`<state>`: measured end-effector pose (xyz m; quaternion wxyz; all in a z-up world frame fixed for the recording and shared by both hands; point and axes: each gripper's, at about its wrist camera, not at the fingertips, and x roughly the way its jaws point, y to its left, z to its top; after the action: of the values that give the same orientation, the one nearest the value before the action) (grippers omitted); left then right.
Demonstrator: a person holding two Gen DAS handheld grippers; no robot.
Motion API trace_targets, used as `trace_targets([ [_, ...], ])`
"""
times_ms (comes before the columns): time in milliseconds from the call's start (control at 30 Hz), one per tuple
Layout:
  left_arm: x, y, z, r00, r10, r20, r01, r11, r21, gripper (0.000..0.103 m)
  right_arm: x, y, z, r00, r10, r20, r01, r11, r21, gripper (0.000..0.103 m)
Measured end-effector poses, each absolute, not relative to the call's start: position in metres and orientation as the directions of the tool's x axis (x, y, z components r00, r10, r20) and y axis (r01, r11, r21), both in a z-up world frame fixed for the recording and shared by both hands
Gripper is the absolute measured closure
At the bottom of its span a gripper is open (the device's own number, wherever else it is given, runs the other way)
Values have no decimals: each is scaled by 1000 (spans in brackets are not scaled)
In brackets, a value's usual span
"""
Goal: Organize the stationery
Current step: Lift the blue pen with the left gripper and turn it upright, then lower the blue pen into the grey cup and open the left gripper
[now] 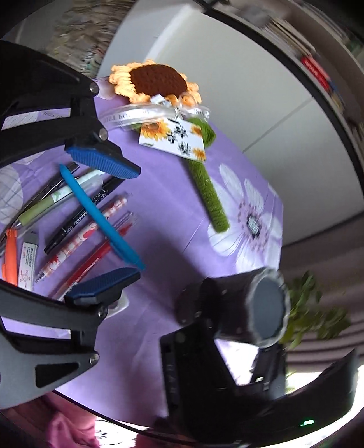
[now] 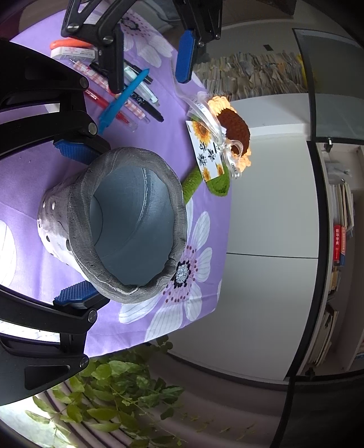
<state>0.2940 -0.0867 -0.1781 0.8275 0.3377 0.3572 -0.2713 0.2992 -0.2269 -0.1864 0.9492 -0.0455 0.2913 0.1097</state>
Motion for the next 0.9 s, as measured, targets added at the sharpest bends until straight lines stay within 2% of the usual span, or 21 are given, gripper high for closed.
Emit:
trace_targets([
  [133,305,-93,-192,541,-184,-820,744,559,366,38,299,-227,-186,808,178,-562,-229,973,-21,31],
  [200,310,-96,-200,511,-179,-841,762,546,346,43,299,-228,-186,810,174,-560,-222,975,-18,31],
  [233,312,-98,-203,499,-173,-849,767,544,340,57,299,-229,-186,811,173,-559,-219,976,-15,31],
  [267,315,-99,-208,483,-164,-860,773,542,330,76,300,-230,-186,811,173,-559,-216,976,-11,31],
  [300,318,-99,-212,468,-153,-870,774,546,321,82,300,-230,-186,810,174,-560,-214,977,-7,31],
  [633,326,-98,-215,443,-156,-883,770,570,286,86,299,-228,-187,809,170,-563,-217,976,-17,31],
  [733,330,-105,-214,447,-145,-882,752,596,283,91,299,-228,-187,809,168,-563,-216,976,-18,31],
  [900,336,-104,-205,465,-160,-871,708,657,257,92,299,-229,-187,812,164,-561,-211,977,-20,31],
])
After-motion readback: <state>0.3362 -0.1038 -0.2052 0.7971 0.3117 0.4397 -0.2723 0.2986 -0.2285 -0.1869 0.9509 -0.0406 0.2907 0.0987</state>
